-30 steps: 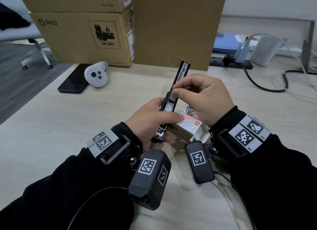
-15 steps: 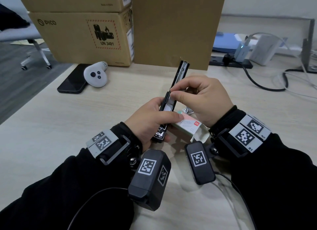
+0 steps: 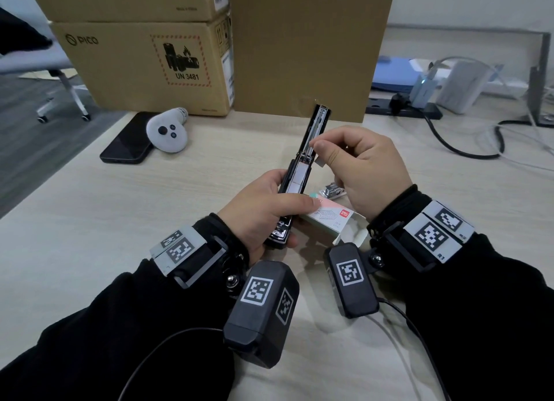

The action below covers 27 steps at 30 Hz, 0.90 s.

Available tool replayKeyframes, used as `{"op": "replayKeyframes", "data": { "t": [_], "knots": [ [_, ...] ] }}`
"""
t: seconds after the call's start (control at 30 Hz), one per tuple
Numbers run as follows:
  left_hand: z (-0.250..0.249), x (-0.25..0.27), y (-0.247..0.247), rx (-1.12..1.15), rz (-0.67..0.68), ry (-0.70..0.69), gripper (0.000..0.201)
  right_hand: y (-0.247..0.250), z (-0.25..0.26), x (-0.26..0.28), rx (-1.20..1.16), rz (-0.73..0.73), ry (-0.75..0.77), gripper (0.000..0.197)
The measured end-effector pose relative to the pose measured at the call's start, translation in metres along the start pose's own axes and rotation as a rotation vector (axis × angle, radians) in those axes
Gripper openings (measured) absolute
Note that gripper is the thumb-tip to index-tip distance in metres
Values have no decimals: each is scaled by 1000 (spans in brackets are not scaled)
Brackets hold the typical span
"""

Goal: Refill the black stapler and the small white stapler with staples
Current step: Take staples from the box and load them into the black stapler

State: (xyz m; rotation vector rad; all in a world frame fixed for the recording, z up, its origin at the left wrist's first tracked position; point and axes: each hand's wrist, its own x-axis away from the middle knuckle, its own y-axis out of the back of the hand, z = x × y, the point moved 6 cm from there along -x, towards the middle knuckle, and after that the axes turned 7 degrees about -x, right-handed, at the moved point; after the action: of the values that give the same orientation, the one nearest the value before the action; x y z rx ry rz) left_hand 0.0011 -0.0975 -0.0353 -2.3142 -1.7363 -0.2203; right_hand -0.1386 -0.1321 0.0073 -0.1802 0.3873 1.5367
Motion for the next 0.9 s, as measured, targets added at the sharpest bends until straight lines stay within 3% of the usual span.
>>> {"op": "replayKeyframes", "data": {
  "t": [0.23, 0.37, 0.57, 0.73, 0.9],
  "knots": [
    [0, 0, 1, 12, 10, -2, 27, 4, 8, 3, 38, -27, 45, 17],
    [3, -4, 3, 16, -16, -29, 48, -4, 4, 4, 87, 71, 10, 28],
    [3, -6, 4, 16, 2, -41, 53, -13, 5, 10, 109, 226, -59, 34],
    [5, -6, 5, 12, 0, -32, 48, -10, 4, 9, 69, 193, -56, 34],
    [7, -7, 8, -10, -14, 1, 42, 10, -17, -1, -275, -50, -223, 23]
  ]
}}
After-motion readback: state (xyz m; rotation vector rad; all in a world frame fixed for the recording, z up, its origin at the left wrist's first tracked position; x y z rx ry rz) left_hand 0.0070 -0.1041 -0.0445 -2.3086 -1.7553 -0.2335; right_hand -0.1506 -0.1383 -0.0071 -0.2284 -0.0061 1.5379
